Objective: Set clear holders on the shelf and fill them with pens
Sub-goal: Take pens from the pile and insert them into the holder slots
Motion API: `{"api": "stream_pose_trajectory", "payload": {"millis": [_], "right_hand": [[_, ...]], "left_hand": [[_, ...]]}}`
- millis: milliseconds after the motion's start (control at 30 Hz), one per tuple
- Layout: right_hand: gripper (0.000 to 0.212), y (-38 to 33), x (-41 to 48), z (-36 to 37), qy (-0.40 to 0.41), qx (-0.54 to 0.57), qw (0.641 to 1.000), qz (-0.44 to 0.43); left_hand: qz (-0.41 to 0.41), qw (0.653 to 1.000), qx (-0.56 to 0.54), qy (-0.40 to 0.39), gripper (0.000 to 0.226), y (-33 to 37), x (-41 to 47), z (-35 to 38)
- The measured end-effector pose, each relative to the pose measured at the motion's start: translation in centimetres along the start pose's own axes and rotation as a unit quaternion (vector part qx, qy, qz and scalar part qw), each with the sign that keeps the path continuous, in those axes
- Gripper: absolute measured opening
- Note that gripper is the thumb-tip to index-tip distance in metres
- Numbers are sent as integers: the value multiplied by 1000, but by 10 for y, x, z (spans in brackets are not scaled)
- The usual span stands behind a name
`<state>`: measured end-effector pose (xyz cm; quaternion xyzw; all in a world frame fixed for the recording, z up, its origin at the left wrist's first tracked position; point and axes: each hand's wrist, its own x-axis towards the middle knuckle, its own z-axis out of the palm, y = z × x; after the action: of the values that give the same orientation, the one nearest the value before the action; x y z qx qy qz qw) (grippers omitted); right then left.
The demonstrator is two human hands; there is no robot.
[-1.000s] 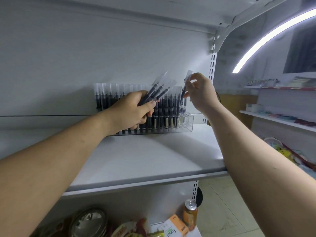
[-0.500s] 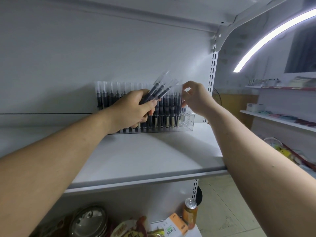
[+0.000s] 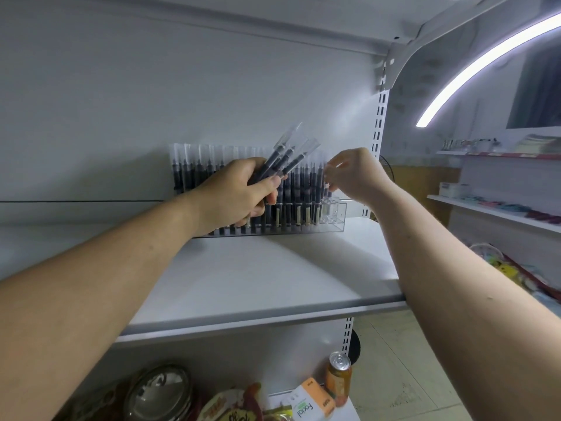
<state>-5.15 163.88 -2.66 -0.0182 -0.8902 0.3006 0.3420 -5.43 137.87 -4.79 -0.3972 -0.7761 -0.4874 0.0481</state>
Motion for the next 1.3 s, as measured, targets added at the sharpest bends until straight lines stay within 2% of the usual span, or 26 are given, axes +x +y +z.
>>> {"api": "stream_pose_trajectory", "payload": {"millis": [100, 167, 233, 333, 433, 567, 733, 933, 1033, 1200, 1300], "right_hand": [[14, -3, 1, -6, 85, 21, 996, -20], [15, -7, 2, -6, 101, 103, 988, -46], [18, -14, -2, -6, 49, 245, 966, -60], [29, -25, -10, -10, -95, 410, 906, -49], [43, -27, -14, -11, -203, 420, 883, -49], [27, -27, -12, -8, -204, 416, 884, -61], [27, -27, -14, -7, -203, 421, 881, -65], [18, -24, -5, -10, -109, 497, 859, -55], [20, -24, -2, -12, -22, 494, 868, -40], [19, -16, 6, -14, 158, 336, 927, -46], [22, -12, 9, -11, 185, 255, 947, -56]], "left_hand": [[-2, 1000, -3, 3, 14, 2, -1, 0], [-1, 1000, -3, 3, 16, 3, -2, 0], [1, 1000, -7, 3, 17, 5, -2, 1], [-1, 1000, -24, 15, 19, 8, -2, 2], [-3, 999, -47, 16, 22, 13, -4, 2], [-7, 997, -77, 3, 22, 16, -6, 4], [1, 997, -76, -9, 24, 17, -7, 4], [-4, 998, -65, 10, 19, 13, -5, 2], [-5, 999, -43, 22, 14, 10, -3, 1], [-5, 999, -11, 29, 15, 8, -3, 0], [-6, 1000, 0, 30, 16, 7, -3, 0]]}}
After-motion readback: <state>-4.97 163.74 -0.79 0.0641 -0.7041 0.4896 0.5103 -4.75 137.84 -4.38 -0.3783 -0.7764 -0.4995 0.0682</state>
